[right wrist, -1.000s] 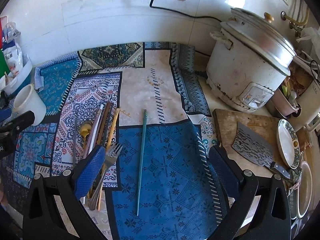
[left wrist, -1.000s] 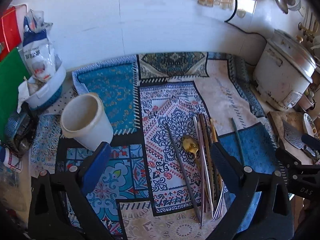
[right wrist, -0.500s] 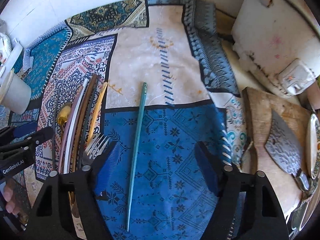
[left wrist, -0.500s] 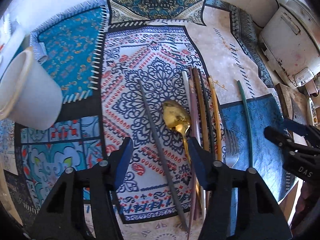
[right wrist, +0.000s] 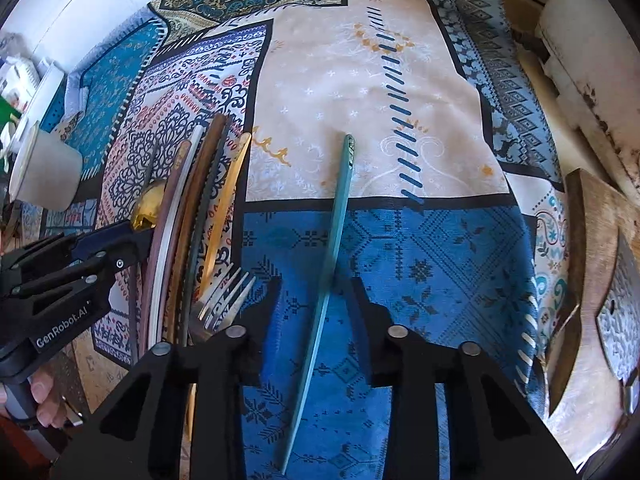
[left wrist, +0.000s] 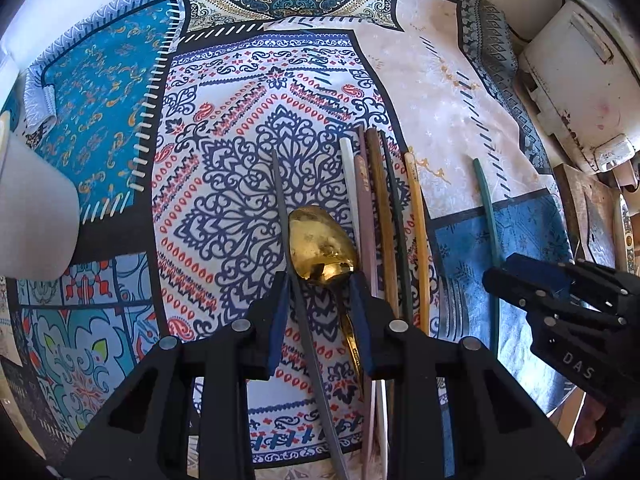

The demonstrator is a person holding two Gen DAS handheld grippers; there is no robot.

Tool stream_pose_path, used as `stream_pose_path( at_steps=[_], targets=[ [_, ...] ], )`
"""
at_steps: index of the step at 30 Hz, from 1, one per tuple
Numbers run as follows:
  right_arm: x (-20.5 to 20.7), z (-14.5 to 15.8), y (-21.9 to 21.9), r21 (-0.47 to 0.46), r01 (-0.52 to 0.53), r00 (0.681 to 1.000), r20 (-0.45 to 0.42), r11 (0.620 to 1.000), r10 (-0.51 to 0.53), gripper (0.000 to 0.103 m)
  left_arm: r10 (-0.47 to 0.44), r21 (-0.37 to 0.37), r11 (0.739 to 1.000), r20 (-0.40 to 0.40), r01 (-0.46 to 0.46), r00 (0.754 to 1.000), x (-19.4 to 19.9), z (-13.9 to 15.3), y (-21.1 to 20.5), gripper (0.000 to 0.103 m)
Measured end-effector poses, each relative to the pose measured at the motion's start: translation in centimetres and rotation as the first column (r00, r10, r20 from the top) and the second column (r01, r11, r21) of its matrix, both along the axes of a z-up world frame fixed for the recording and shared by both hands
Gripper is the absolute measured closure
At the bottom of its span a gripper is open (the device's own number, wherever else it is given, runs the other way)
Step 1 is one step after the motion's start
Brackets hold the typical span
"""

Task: Organize utensils
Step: 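Close the left gripper on the gold spoon while the right gripper grasps the teal stick, then lift the gold spoon with the left gripper while the right gripper lifts the teal stick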

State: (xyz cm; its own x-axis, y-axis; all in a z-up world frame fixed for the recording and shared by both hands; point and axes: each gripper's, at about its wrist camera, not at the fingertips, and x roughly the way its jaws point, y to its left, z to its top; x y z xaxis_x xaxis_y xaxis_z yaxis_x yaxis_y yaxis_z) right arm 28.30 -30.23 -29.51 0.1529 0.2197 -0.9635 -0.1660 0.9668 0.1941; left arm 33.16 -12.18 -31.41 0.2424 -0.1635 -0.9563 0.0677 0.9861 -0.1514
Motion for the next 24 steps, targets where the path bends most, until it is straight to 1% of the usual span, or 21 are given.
stream_pose_path(
  at_steps=[1, 3, 6, 9, 10, 12, 13, 14, 18, 20, 24],
  targets=[
    [0.1, -0.1, -0.1, 0.010, 0.008, 1.000, -0.002, 1.000, -0.008, 0.078, 0.000, 0.002, 1.000, 0.000, 0.000, 1.000, 0.1, 0.0, -0.1, 0.073],
    [0.4, -0.2, -0.3, 0.025, 0.011, 1.000, -0.004, 1.000, -0.011, 0.085, -0.004, 0.007, 1.000, 0.001, 0.004, 1.000, 0.4, -0.1, -0.3, 0.073],
    [1.3, -0.3, 0.1, 0.034, 0.017, 1.000, 0.004, 0.999, -0.017, 0.091, -0.010, 0.010, 1.000, 0.011, 0.010, 1.000, 0.6, -0.1, -0.5, 0.073],
    [1.9, -0.5, 0.3, 0.037, 0.009, 1.000, 0.008, 0.999, -0.009, 0.095, -0.006, 0.002, 1.000, 0.017, 0.006, 1.000, 1.1, -0.2, -0.5, 0.076],
    [2.1, -0.4, 0.4, 0.041, 0.006, 1.000, 0.008, 0.999, -0.007, 0.095, -0.001, -0.006, 1.000, 0.016, 0.002, 1.000, 1.1, -0.2, -0.3, 0.078],
    [2.0, -0.4, 0.5, 0.046, 0.004, 1.000, 0.009, 0.999, -0.004, 0.096, 0.002, -0.035, 0.999, 0.016, -0.001, 1.000, 1.3, -0.1, 0.0, 0.089],
    [2.6, -0.4, 0.9, 0.044, 0.000, 1.000, 0.010, 0.999, 0.000, 0.096, 0.002, -0.061, 0.998, 0.020, -0.001, 1.000, 1.3, 0.1, 0.4, 0.099],
    [2.7, -0.4, 1.0, 0.047, -0.002, 1.000, 0.010, 0.999, 0.002, 0.097, 0.009, -0.084, 0.996, 0.017, -0.008, 1.000, 1.2, 0.2, 0.7, 0.101],
    [2.7, -0.5, 1.5, 0.061, -0.008, 1.000, 0.011, 0.998, 0.008, 0.097, 0.035, -0.100, 0.994, 0.010, -0.034, 0.999, 0.9, 0.5, 1.7, 0.102],
    [2.6, -0.4, 1.5, 0.065, -0.008, 1.000, 0.015, 0.998, 0.007, 0.097, 0.043, -0.120, 0.992, 0.007, -0.042, 0.999, 0.6, 0.6, 2.2, 0.103],
    [2.2, -0.1, 0.6, 0.075, -0.003, 1.000, 0.024, 0.997, 0.001, 0.097, 0.050, -0.133, 0.990, 0.033, -0.045, 0.998, -0.1, 1.7, 2.5, 0.103]
  ],
)
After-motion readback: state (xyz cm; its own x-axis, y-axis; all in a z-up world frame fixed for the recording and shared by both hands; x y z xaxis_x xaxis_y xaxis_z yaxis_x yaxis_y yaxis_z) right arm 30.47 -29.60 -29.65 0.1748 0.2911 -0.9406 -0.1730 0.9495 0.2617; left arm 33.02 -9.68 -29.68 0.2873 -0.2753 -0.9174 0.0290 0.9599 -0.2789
